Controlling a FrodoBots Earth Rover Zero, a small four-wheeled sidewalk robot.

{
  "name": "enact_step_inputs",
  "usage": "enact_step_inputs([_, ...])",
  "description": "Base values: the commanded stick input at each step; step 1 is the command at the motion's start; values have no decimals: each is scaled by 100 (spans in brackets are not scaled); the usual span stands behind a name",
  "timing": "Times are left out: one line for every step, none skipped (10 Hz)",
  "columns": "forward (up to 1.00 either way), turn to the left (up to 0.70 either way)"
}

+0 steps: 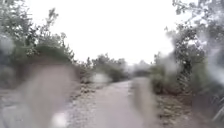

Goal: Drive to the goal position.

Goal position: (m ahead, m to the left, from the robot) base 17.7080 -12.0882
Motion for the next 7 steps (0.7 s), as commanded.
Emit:
enact_step_inputs([45, 0])
enact_step_inputs([45, 0])
enact_step_inputs([45, 0])
enact_step_inputs([45, 0])
enact_step_inputs([45, 0])
enact_step_inputs([45, 0])
enact_step_inputs([45, 0])
